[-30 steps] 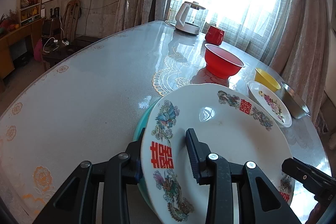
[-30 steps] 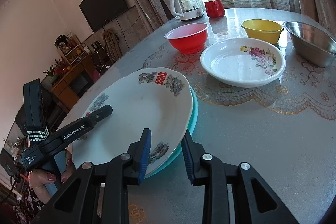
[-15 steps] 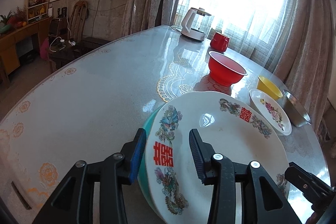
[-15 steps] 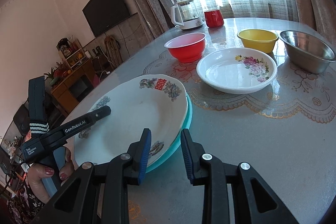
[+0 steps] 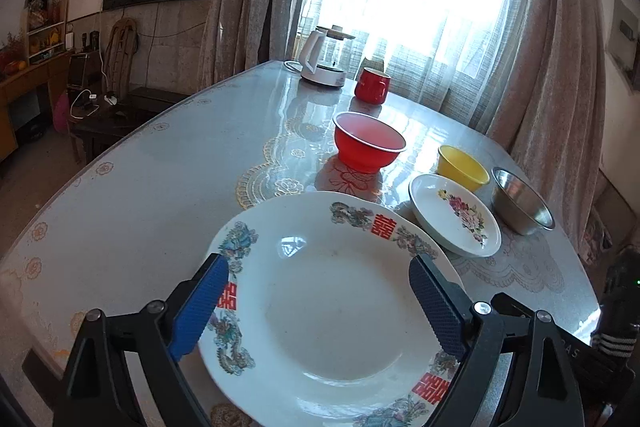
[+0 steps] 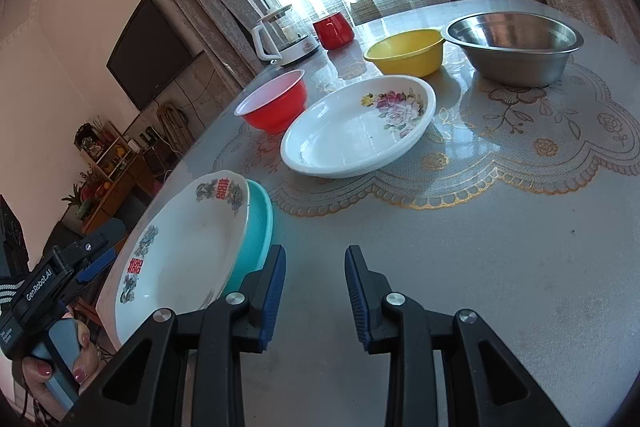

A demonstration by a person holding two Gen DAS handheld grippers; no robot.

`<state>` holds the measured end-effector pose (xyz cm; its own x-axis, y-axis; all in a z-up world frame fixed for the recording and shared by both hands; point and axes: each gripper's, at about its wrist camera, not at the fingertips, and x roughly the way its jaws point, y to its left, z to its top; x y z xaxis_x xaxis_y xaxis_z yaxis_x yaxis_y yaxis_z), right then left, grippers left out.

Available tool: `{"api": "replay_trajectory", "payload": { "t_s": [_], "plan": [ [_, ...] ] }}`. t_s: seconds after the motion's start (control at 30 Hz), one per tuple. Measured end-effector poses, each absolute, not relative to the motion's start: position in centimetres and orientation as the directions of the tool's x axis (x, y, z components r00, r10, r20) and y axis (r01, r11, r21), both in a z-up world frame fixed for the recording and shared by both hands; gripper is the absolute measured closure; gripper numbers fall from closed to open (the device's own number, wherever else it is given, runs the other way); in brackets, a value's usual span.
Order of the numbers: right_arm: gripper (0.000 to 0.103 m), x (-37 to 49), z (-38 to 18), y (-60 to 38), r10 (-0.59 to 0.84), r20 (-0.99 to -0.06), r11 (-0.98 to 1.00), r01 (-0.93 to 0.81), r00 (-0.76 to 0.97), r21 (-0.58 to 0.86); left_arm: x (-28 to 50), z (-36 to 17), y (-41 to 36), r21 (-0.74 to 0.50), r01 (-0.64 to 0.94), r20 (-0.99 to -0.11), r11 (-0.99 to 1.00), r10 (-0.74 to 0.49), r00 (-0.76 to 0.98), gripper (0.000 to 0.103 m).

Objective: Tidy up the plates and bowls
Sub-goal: 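Open the right tool and release the large white plate, then move the right tool to the white plate with pink roses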

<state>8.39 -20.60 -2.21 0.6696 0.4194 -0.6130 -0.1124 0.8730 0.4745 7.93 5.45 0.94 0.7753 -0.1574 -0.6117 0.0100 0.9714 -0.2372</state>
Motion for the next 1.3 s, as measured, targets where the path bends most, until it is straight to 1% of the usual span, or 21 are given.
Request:
{"api": "replay_trajectory", "payload": {
  "t_s": [0.1,0.23,0.4,0.57,0.7,0.87,0.93,1.03,1.2,1.3],
  "plan": [
    [0.071,9.6,-1.9,-22.1,0.356,-0.634,0.890,-0.041,0.687,0.455,8.0,1.0,3.3,-0.218,0.069,-0.629,0.974,-0.194,0.753,0.010],
    [0.071,11.8,-1.8,-24.0,0.305,-0.653,0.888,0.041,0.694,0.458,7.6,1.1,1.0,-0.203,0.126,-0.638,0.971,-0.229,0.735,0.010],
    [0.071,13.5,-1.9,-25.2,0.264,-0.658,0.888,0.088,0.705,0.451,7.1,0.8,-0.9,-0.190,0.178,-0.654,0.966,-0.260,0.710,0.009],
    [0.071,15.0,-2.5,-25.7,0.266,-0.670,0.875,0.119,0.693,0.470,6.9,0.6,-2.3,-0.165,0.206,-0.675,0.964,-0.263,0.689,0.009],
    [0.071,16.1,-2.8,-25.6,0.266,-0.667,0.874,0.119,0.696,0.472,6.8,0.4,-2.6,-0.163,0.213,-0.681,0.963,-0.266,0.683,0.009],
    [0.071,17.8,-3.5,-25.0,0.279,-0.687,0.875,0.118,0.671,0.470,6.7,0.5,-2.5,-0.160,0.202,-0.680,0.966,-0.257,0.687,0.009],
    [0.073,18.3,-3.4,-24.7,0.256,-0.697,0.891,0.116,0.670,0.438,6.9,0.5,-2.4,-0.162,0.196,-0.684,0.967,-0.253,0.684,0.009],
    [0.074,19.0,-3.1,-23.9,0.220,-0.726,0.929,0.088,0.652,0.360,7.2,0.7,-2.2,-0.170,0.187,-0.684,0.968,-0.253,0.684,0.009],
    [0.076,19.2,-2.3,-24.0,0.160,-0.776,0.957,0.097,0.610,0.273,7.6,1.3,-2.1,-0.170,0.182,-0.674,0.968,-0.249,0.696,0.009],
    [0.076,18.4,-2.0,-24.4,0.138,-0.790,0.964,0.102,0.597,0.246,8.1,1.7,-2.4,-0.167,0.184,-0.672,0.969,-0.249,0.698,0.008]
  ]
}}
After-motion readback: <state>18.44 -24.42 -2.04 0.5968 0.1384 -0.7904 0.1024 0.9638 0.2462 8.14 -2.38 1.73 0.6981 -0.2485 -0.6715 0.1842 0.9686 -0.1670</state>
